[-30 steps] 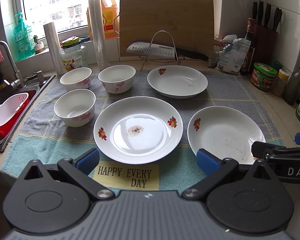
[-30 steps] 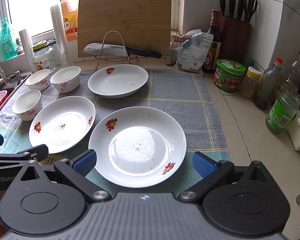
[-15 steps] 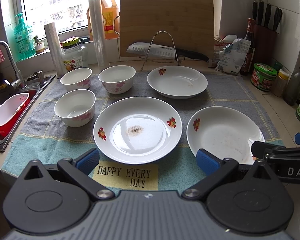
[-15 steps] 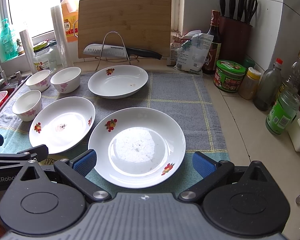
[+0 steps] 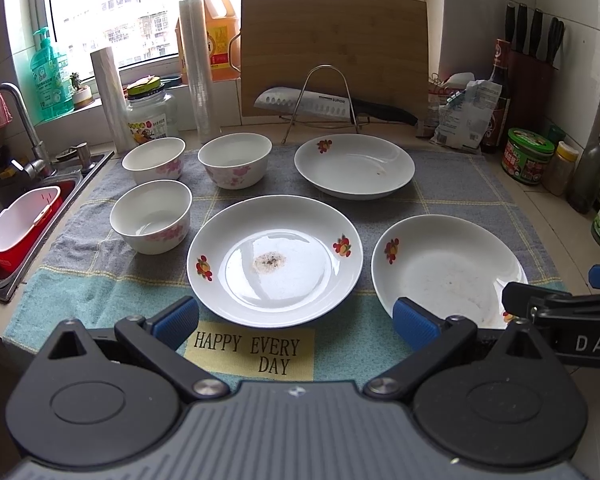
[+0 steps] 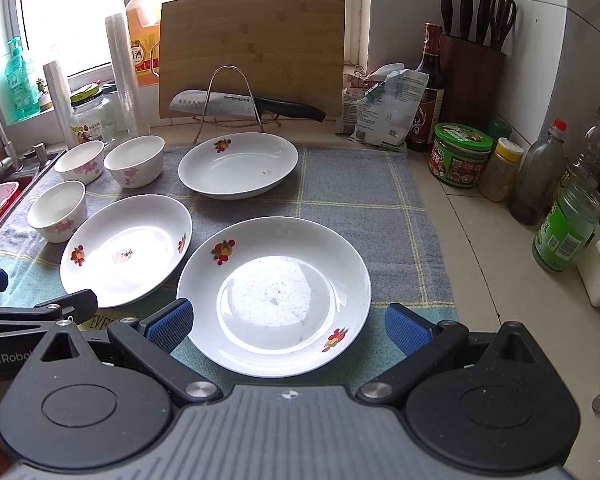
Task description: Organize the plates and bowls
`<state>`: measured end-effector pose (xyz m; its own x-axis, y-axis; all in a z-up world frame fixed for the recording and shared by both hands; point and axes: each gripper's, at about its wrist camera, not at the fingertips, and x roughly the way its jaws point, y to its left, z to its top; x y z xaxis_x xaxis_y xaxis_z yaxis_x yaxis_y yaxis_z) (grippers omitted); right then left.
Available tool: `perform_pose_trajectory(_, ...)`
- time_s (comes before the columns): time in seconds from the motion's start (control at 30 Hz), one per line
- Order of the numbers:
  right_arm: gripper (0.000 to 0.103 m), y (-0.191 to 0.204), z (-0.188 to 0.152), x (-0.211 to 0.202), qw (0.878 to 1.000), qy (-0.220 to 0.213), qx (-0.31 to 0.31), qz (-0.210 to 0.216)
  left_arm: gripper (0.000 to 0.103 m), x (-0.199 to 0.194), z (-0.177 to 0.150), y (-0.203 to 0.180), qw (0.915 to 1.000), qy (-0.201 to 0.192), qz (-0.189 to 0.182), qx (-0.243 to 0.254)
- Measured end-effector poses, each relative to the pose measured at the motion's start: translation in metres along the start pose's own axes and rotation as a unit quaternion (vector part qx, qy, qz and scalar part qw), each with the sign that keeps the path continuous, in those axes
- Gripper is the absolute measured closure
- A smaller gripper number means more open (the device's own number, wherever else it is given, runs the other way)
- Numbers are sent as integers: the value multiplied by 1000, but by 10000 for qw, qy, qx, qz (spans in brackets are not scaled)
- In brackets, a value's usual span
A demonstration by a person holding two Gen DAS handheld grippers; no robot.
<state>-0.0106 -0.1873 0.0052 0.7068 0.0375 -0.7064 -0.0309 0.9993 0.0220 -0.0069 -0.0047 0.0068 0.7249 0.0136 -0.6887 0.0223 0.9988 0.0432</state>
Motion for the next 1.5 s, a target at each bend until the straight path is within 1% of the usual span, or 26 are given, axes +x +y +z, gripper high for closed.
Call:
perform_pose_trajectory(0.37,0,-8,-5,1,9999,-55,2,130,1,1,-9,-6,9997,-203,-110,118)
perform_pose_trajectory(0.7,0,-25,-16,2,9993,-136,20,339,1,2,-21,-15,9981,-358,-423,268)
perform_pose_trajectory(0.87,0,-38,-22,4,9996,-62,100,261,1,5,-24,-21,9970,-317,-605,366)
perform_pose_trajectory(1.13,0,-68,-29,13,9984,47,568,-42,1,28,-31,-31,9936,-39,-908,675)
perform_pose_trajectory(1.27,0,-77,-32,18,9968,131,752,-225,1,44,-40,-39,9887,55,-1178,925)
perform_pose_trajectory(1.4,0,-82,-35,24,9953,230,855,-385,1,65,-51,-48,9828,354,-1425,1119)
perform_pose_trajectory(1.5,0,-86,-36,29,9935,307,974,-509,1,76,-55,-54,9783,431,-1577,1272)
